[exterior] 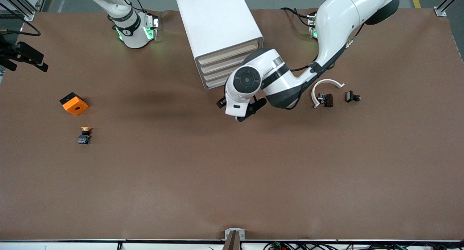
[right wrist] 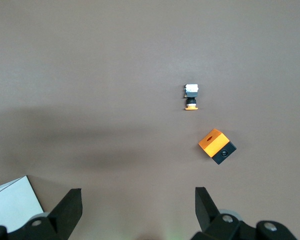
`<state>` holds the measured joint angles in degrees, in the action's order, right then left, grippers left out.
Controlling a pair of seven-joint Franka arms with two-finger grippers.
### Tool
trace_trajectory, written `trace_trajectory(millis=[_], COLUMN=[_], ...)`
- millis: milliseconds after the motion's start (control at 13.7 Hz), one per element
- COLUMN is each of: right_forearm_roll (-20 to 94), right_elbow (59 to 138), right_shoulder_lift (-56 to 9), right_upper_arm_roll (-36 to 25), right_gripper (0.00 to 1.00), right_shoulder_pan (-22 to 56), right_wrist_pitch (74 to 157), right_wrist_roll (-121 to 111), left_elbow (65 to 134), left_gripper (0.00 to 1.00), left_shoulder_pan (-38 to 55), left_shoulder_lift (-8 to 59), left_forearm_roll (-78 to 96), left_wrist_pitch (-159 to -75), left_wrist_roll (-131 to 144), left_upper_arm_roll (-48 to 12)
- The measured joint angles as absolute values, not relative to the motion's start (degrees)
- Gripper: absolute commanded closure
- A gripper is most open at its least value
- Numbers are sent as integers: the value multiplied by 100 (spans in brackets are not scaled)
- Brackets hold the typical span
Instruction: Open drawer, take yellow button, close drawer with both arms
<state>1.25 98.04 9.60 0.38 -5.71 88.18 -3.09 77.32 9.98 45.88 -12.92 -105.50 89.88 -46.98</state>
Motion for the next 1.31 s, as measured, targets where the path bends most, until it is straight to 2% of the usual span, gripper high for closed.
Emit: trace_trajectory(millis=[510,802,1312], right_forearm_roll=[123,123,128], right_elbow=[9842,9846,9843], right_shoulder_lift=[990,993,1121], right_upper_arm_roll=[-44,-51,-37], right_gripper=[0,0,0], right_shoulder_pan=[-520,-524,-510], right_wrist_pitch=[8849,8840,8597], right_wrist_roll=[-308,-308,-312], left_elbow=[7849,8069,8919], left_gripper=[0,0,0], left_shoulder_pan=[79,-625,-2179], left_shoulder_lift=[4471,4049,3146], left_forearm_roll=[-1463,-1463,-1463], left_wrist_pitch=[-10520,-10218,-10073], left_wrist_roll=[7578,6619,4491], left_upper_arm_roll=[-4709,-4733,-5000])
